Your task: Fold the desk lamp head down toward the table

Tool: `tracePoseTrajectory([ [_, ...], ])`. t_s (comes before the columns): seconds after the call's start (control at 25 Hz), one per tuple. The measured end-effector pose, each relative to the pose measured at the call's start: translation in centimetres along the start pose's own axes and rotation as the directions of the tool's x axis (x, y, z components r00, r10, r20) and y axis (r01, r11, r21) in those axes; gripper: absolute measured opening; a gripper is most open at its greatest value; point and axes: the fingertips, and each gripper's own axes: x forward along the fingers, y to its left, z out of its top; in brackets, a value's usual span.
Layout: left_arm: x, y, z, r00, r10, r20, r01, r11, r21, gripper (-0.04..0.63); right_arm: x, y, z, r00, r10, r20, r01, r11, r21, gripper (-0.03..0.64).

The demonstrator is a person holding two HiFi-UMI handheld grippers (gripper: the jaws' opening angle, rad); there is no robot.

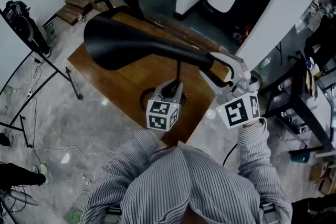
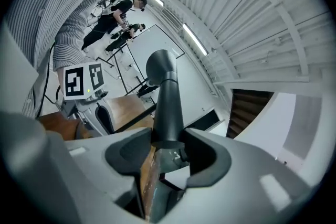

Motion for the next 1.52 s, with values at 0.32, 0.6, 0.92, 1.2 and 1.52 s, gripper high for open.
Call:
tracePoseTrajectory([
  [0.32,-0.1,0.0,-0.1,1.0,0.0,-0.002,0.0,1.0,0.002,0.048,-1.0,-2.2,1.3,0.996,0.057,-0.064,-0.069,0.976,-0.208,0.196],
  [0.6,0.0,-0.2,-0.3,1.0,0.002,-0.004,-0.002,1.0,0.003,0.048,-1.3,-3.4,2.3,0.983,0.126,-0.131,-0.166,0.915,-0.366,0.198],
  [0.92,0.1,-0.1,-0.2,1.0,0.007,-0.001,-0.007,1.0,-0.002,0.047,-1.0,-4.6,3.7,0.963,0.166,-0.214,-0.254,0.826,-0.503,0.198],
  [1.2,0.0,0.3,-0.1,1.0,0.011,0.008,-0.011,1.0,-0.01,0.046,-0.5,-5.8,5.5,0.966,0.146,-0.214,-0.242,0.804,-0.544,0.183],
  [1.52,-0.1,-0.1,-0.2,1.0,0.012,0.014,-0.012,1.0,-0.012,0.04,-0.9,-5.7,5.7,0.969,0.14,-0.203,-0.229,0.818,-0.528,0.144],
])
